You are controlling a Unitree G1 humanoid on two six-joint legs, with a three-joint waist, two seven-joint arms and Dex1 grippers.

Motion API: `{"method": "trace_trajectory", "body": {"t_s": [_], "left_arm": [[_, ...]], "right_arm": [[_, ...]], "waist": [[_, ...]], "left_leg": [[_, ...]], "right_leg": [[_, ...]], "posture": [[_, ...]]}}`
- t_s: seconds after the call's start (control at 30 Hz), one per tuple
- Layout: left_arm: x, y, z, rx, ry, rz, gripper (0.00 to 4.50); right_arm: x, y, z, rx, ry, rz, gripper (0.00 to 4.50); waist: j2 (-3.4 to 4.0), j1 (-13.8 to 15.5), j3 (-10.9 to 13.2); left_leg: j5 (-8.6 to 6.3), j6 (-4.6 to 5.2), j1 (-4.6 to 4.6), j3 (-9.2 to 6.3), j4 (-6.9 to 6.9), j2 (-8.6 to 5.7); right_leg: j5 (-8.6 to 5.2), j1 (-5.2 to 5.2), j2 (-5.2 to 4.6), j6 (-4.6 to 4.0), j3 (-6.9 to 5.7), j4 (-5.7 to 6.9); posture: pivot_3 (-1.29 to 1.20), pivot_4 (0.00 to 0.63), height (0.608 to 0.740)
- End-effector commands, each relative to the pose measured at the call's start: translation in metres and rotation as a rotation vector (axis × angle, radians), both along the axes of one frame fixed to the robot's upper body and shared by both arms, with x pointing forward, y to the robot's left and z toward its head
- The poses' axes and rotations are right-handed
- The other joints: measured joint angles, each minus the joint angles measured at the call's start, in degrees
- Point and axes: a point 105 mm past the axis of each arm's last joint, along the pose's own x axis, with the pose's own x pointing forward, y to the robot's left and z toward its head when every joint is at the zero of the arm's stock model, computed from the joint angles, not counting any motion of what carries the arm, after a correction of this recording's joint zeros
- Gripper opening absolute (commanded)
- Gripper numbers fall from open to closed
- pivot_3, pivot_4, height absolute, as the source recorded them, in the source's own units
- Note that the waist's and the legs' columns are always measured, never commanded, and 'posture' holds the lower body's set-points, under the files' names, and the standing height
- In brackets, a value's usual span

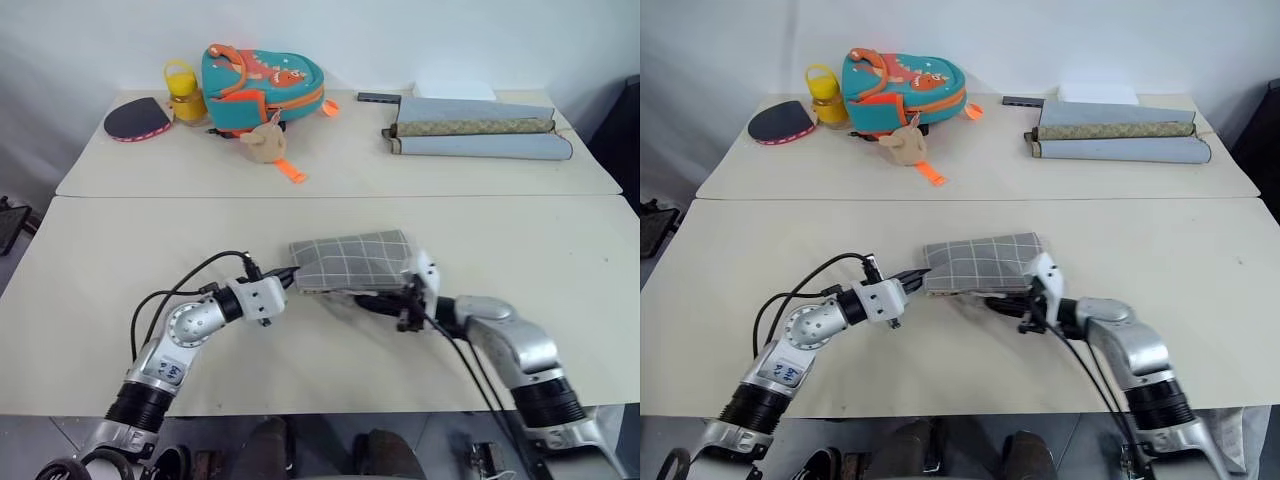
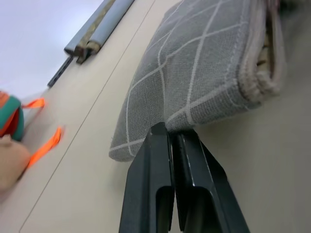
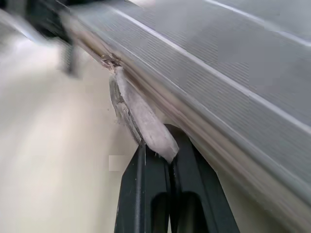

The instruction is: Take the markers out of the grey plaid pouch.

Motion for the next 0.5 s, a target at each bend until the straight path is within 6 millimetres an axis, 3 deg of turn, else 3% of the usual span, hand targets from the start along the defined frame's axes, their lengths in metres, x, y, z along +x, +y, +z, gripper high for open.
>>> {"method": "trace_trajectory", "body": {"t_s": [0.03, 0.23, 0.37, 0.5], "left_arm": [[0.006, 0.034, -0.003, -0.018, 0.041, 0.118, 0.00], [0.005, 0.044, -0.003, -0.011, 0.042, 0.135, 0.00], [0.005, 0.041, -0.002, -0.031, 0.048, 0.130, 0.00], [0.005, 0.038, -0.002, -0.064, 0.061, 0.130, 0.00]], "right_arm": [[0.014, -0.035, 0.015, -0.039, -0.078, -0.078, 0.02], [0.022, -0.056, 0.014, -0.098, -0.111, -0.115, 0.02], [0.023, -0.048, 0.015, -0.069, -0.113, -0.102, 0.02], [0.022, -0.043, 0.019, -0.062, -0.137, -0.079, 0.87]], "waist": [[0.00, -0.4, 0.0], [0.00, -0.5, 0.0], [0.00, -0.3, 0.0], [0.00, -0.3, 0.0]], "left_leg": [[0.00, 0.00, 0.00, 0.02, 0.00, 0.01], [0.04, -0.08, 0.02, 0.08, 0.00, 0.11], [0.04, -0.08, 0.02, 0.12, 0.02, 0.09], [0.03, -0.08, 0.02, 0.12, 0.02, 0.09]], "right_leg": [[0.00, 0.00, 0.00, 0.00, 0.01, -0.01], [0.01, -0.01, 0.02, -0.01, 0.00, 0.00], [0.01, -0.01, 0.02, -0.01, 0.02, 0.00], [0.01, -0.01, 0.01, -0.01, 0.04, -0.01]], "posture": [[0.00, 0.150, 0.740], [0.00, 0.150, 0.740], [0.00, 0.150, 0.740], [0.00, 0.150, 0.740]]}}
